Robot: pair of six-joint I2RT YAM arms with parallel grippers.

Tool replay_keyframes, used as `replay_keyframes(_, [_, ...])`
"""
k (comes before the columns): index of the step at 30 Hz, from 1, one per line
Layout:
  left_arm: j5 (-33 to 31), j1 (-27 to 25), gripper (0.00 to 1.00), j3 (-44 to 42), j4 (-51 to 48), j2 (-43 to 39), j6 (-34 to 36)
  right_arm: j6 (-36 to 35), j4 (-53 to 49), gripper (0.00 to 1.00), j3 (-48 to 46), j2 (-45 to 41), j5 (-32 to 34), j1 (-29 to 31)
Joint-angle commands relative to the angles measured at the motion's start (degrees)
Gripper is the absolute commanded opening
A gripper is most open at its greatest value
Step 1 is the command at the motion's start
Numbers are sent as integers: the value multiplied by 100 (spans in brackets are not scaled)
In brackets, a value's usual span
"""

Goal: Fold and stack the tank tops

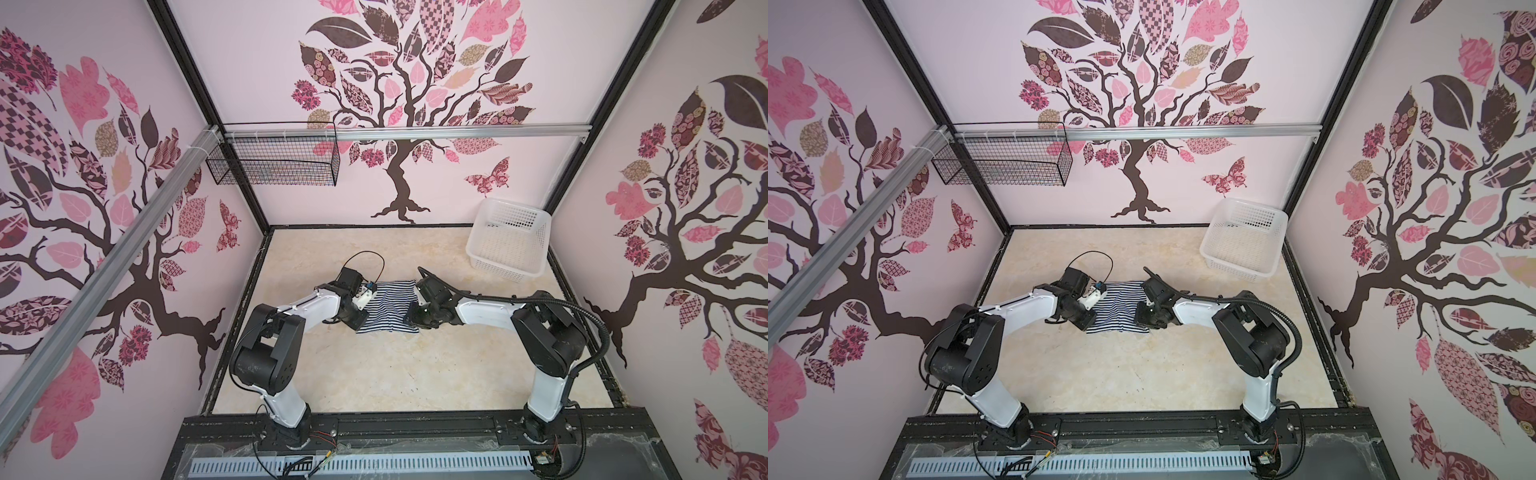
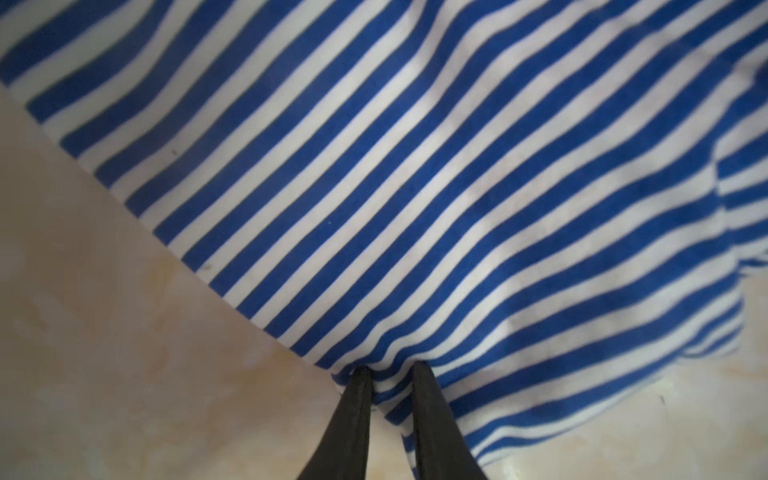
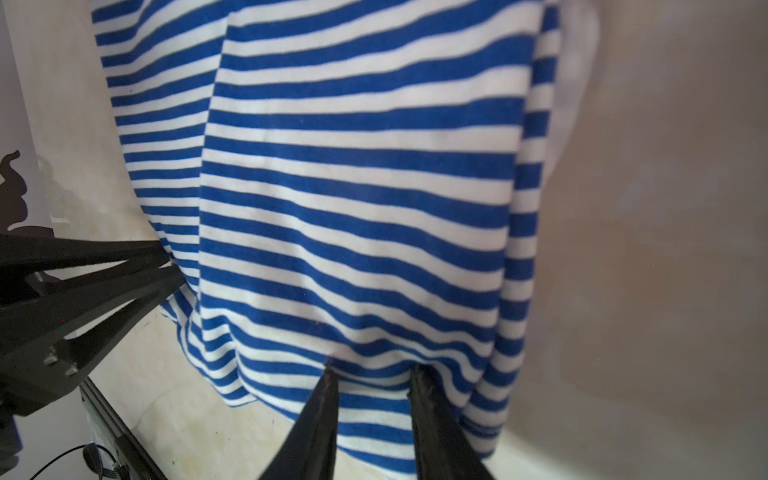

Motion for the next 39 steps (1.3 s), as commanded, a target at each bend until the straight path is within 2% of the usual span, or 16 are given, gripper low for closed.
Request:
replay_keyframes(1, [-437, 305, 22, 374, -142, 343, -162, -162, -628, 34, 211, 408, 266, 22])
replay_keyframes(7, [-461, 702, 22, 883, -319, 686, -82, -295, -866, 34, 773, 712, 365, -45])
replay_keyframes(20, [-348, 743, 21, 878, -301, 546, -162, -505, -1245, 39, 1435, 899, 330, -388])
replay_keyframes(26, [-307, 744, 22, 806, -405, 80, -256, -548, -1316, 49, 1369, 435, 237, -355])
replay_keyframes(31, [-166, 746, 25, 626, -424, -608, -377, -599, -1351, 63, 1107, -271, 287, -328])
replay_keyframes(35, [-201, 766, 35, 438, -369, -1240, -490, -714, -1473, 74, 934, -886, 496, -327])
replay_keyframes(39, [-212, 855, 41, 150, -182, -1894, -630, -897, -1696, 79, 793, -1462, 862, -329])
